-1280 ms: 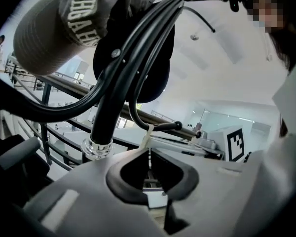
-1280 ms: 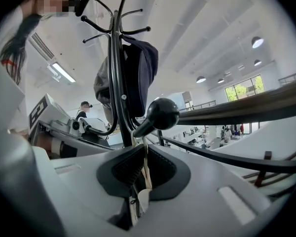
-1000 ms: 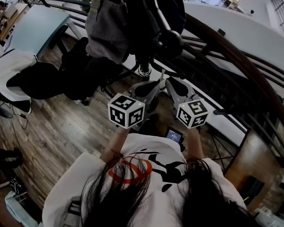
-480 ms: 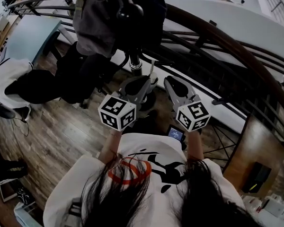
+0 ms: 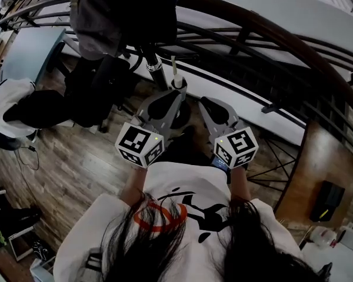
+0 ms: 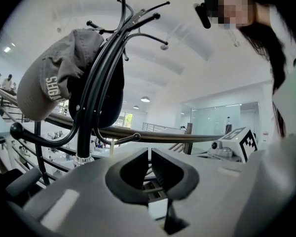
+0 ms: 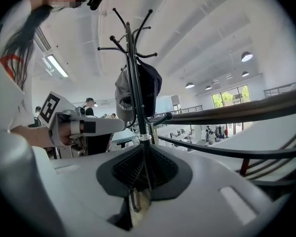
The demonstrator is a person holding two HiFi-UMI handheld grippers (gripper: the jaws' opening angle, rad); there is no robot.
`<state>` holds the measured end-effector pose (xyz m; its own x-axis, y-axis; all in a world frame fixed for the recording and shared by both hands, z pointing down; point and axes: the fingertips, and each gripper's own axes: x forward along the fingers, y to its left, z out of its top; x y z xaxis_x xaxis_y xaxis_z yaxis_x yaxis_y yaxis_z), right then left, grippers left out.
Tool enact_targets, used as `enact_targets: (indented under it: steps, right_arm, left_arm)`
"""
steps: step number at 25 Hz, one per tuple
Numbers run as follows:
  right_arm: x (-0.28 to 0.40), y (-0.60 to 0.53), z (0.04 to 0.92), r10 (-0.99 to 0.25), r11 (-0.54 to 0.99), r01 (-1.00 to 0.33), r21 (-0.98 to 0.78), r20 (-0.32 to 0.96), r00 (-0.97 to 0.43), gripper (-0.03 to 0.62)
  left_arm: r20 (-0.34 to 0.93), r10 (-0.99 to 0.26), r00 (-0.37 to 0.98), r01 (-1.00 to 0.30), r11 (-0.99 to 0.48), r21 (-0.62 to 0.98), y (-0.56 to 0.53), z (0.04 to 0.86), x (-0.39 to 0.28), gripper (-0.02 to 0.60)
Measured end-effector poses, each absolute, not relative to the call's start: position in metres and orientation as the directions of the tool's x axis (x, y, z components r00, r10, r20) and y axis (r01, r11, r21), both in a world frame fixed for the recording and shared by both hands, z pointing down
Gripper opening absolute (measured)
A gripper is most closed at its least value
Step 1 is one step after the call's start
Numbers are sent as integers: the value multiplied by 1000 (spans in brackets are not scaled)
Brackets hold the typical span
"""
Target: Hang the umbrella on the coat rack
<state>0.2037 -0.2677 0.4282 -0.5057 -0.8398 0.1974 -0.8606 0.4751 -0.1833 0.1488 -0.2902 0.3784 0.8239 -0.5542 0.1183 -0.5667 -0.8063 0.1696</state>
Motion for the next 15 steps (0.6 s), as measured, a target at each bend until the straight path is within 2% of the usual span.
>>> enact_targets:
  steps: [15]
  right_arm:
    - [201,-219,447,-844,440,-859,-263,205,-495,18]
  left_arm:
    - [224,-525,821,-565,-802,194,-238,410,156,9]
